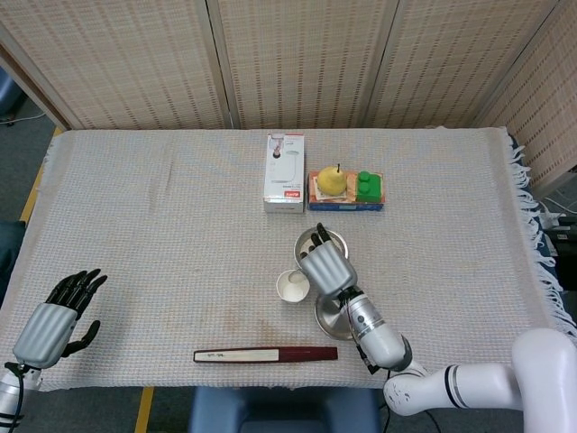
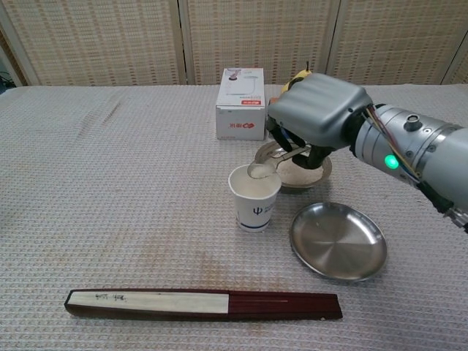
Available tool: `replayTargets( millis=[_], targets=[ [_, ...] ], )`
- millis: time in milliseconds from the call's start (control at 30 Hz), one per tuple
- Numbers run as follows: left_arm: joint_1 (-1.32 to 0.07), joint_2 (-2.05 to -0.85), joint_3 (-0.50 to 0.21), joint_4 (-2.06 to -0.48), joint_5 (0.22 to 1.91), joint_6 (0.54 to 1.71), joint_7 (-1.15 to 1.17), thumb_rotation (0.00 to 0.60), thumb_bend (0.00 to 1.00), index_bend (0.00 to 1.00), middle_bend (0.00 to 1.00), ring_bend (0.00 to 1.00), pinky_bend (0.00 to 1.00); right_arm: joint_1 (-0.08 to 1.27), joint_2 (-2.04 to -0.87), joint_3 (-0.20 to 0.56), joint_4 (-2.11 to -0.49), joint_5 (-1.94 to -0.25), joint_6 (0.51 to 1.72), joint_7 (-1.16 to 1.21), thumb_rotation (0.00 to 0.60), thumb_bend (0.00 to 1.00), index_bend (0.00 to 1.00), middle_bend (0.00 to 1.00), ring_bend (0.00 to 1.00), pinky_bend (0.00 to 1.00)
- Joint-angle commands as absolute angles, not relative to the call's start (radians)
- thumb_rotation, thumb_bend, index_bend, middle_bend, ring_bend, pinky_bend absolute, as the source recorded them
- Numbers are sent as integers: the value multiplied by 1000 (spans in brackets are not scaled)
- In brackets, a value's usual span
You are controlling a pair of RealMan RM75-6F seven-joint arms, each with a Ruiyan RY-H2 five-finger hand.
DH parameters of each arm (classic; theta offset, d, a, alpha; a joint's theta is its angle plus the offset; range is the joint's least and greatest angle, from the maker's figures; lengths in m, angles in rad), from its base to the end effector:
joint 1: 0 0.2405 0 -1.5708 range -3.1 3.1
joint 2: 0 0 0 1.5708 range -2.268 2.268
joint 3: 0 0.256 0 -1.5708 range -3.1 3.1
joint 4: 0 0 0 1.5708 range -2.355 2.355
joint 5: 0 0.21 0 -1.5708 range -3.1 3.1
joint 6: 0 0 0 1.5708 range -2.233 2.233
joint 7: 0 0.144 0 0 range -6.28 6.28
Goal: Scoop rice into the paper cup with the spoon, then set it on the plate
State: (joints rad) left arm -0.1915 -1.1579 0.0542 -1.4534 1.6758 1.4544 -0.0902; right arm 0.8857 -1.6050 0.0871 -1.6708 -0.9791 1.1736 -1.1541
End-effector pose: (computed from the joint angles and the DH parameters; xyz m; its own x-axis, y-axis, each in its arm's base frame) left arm -0.3083 0.1919 0.1333 0.4562 0.0929 0.8850 0.8680 -0.2654 -0.4196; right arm -0.0827 -0.3121 -0.0309 0.8526 0.0960 0.5137 -0.4064 -0.4962 0.7672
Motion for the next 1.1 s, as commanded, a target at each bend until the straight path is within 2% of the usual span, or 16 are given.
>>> replayTargets(
  millis=[33,733,933,1100],
  targets=[
    [-191,-1157,55,-1454,1679,1457,-91,600,446,0,0,0,106,904,-1632,46,-1668,-1047,1226,-1246,600,364,919,573,235,148],
    [-188,-1150,61,-1457,1696,1471,-104,600,446,0,0,0,105,955,-1664,-69,-1595,-1288,1237,-1670,600,364,918,573,235,148],
    [-188,-1150,62,-1455,1696,1469,-104,600,445,0,0,0,105,936,-1657,-91,-1592,-1360,1246,-1717,600,364,917,573,235,148],
    [-187,-1150,63,-1458,1700,1472,-99,600,447,0,0,0,105,902,-1649,-77,-1601,-1364,1262,-1699,600,364,915,573,236,148]
  ],
)
